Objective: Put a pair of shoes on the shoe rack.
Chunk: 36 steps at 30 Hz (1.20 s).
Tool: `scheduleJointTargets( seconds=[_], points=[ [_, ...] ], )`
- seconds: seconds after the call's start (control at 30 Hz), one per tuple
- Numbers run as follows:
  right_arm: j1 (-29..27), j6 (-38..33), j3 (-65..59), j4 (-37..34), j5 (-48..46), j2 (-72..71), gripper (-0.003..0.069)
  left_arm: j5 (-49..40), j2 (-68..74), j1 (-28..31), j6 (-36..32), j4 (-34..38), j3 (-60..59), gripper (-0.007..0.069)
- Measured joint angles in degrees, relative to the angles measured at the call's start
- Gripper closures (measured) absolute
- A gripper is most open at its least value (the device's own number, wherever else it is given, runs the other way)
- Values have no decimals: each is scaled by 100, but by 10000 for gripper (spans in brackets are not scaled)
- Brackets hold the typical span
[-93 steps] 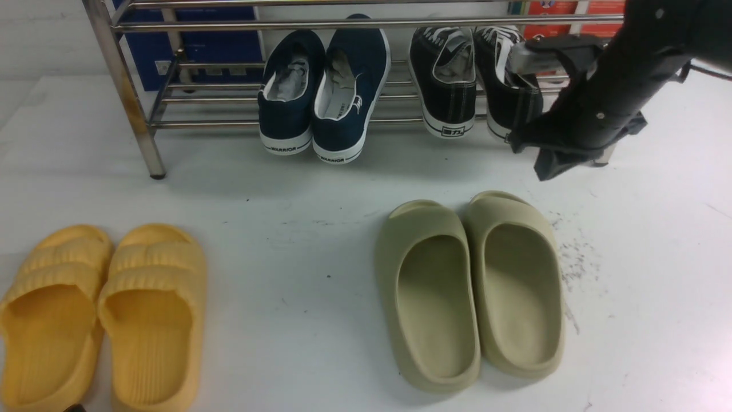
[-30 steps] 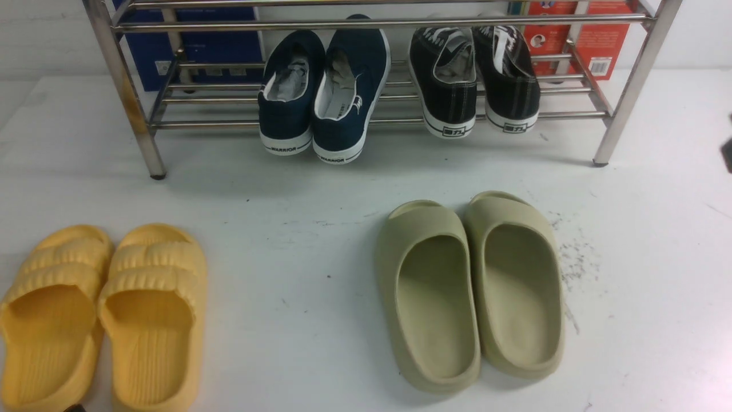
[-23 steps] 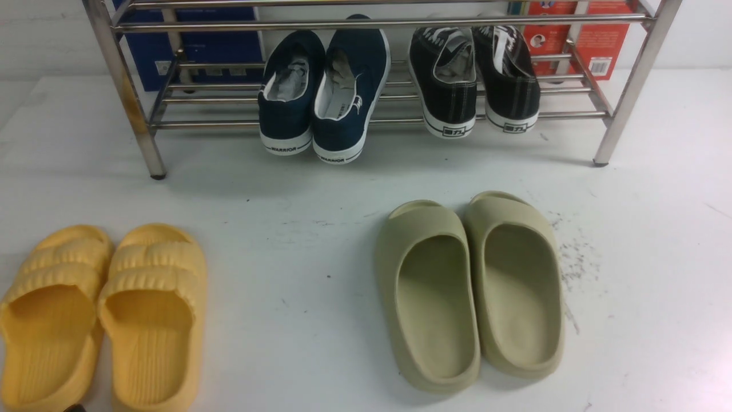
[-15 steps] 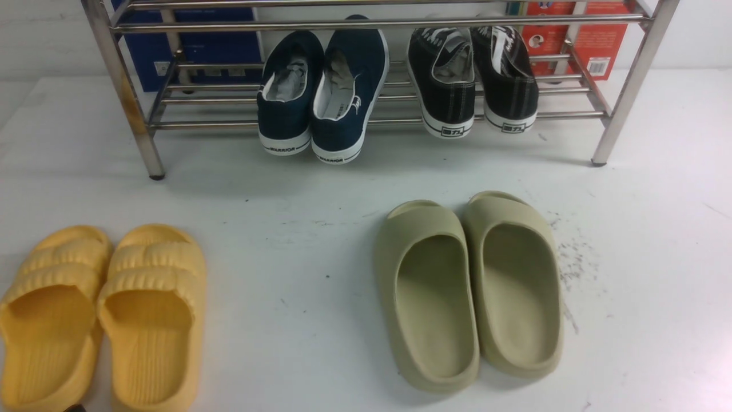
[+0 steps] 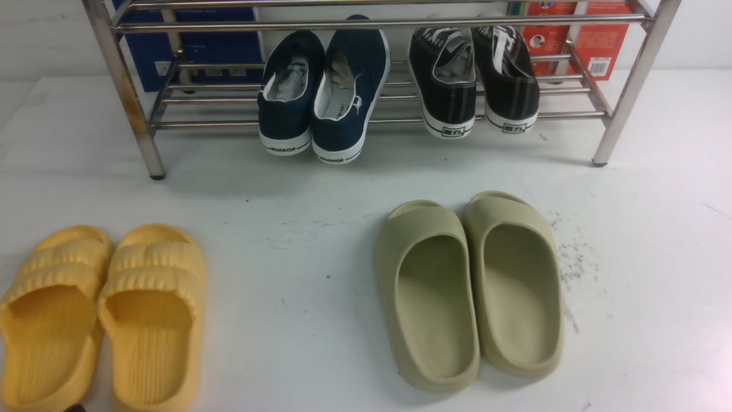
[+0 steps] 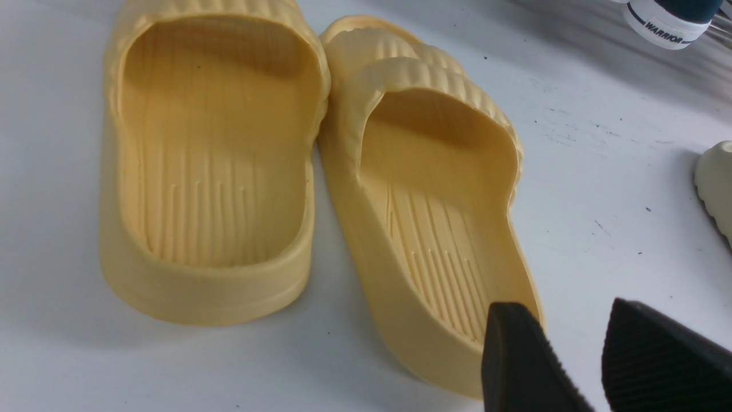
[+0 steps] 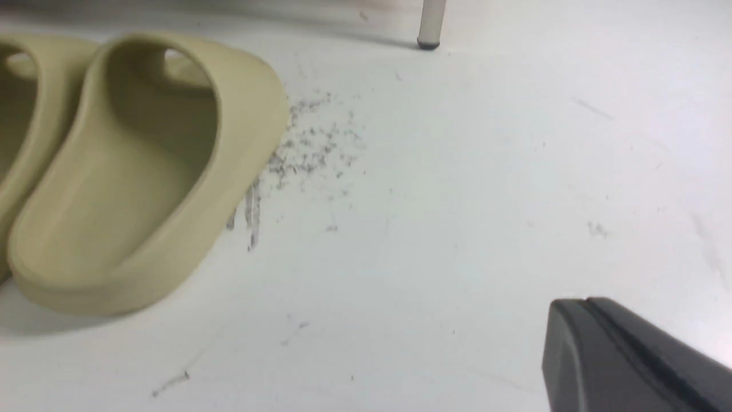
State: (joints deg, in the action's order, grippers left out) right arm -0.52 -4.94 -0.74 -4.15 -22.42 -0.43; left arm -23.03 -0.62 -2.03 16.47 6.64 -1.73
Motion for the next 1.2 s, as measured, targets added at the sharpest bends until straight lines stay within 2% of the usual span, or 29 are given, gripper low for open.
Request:
scheduleJointTargets(
  seconds=[1.2],
  points=[
    [0,0,-12,1,37,-18,650,-1,0,0,0,5,0,386]
  ],
)
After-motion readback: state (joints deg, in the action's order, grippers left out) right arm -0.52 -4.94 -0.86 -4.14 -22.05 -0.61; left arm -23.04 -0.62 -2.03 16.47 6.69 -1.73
